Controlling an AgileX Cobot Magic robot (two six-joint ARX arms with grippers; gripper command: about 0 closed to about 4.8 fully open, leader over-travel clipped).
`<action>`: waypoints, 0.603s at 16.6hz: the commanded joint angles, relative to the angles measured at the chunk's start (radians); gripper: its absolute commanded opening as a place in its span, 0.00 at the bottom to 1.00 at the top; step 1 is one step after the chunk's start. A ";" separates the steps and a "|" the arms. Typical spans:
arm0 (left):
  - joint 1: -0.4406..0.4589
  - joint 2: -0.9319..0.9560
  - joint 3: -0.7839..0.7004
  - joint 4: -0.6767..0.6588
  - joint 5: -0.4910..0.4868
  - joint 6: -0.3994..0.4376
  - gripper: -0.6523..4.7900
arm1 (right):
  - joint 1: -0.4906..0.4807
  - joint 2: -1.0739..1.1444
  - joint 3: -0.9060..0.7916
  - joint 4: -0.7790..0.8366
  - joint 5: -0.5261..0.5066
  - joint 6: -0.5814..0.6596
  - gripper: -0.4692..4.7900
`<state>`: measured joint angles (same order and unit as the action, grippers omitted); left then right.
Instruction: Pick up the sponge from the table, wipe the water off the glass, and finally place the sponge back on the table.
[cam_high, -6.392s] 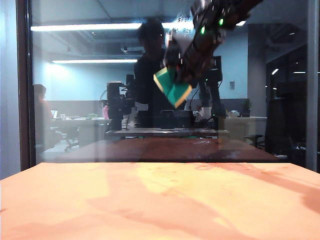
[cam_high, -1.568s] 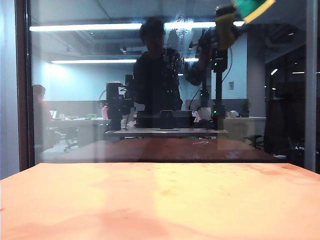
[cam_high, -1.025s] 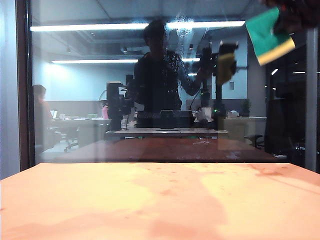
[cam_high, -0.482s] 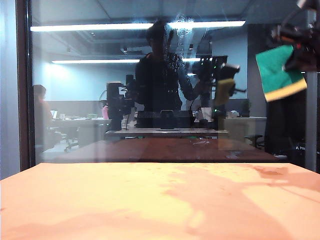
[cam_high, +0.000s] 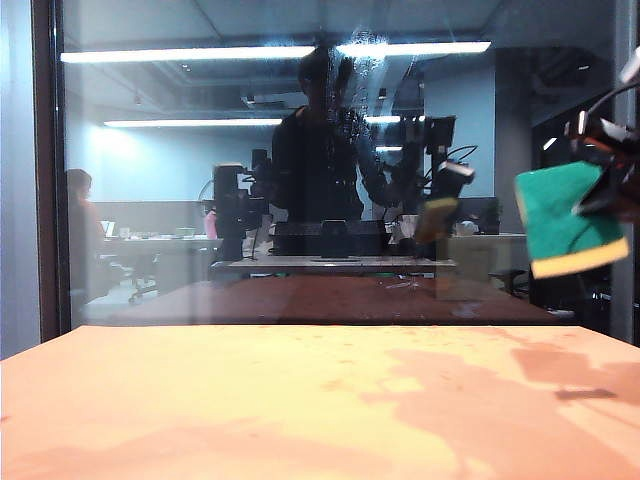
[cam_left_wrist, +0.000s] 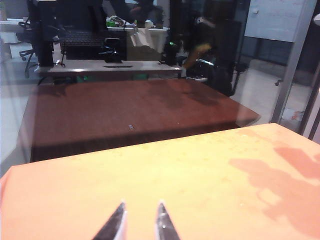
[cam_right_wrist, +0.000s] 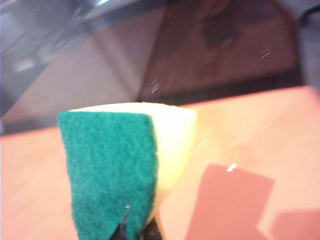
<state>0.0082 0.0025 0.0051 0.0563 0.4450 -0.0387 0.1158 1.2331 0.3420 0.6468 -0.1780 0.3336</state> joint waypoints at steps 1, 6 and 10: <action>0.000 0.000 0.003 0.013 0.009 0.000 0.26 | 0.024 0.008 -0.008 0.021 -0.065 0.008 0.07; 0.000 0.000 0.004 0.013 0.016 0.000 0.26 | 0.117 0.096 -0.006 0.048 -0.091 0.068 0.07; 0.000 0.000 0.004 0.013 0.016 0.000 0.26 | 0.151 0.251 0.002 0.185 -0.147 0.177 0.07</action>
<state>0.0082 0.0025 0.0051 0.0566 0.4564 -0.0387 0.2642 1.4635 0.3367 0.7696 -0.2962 0.4690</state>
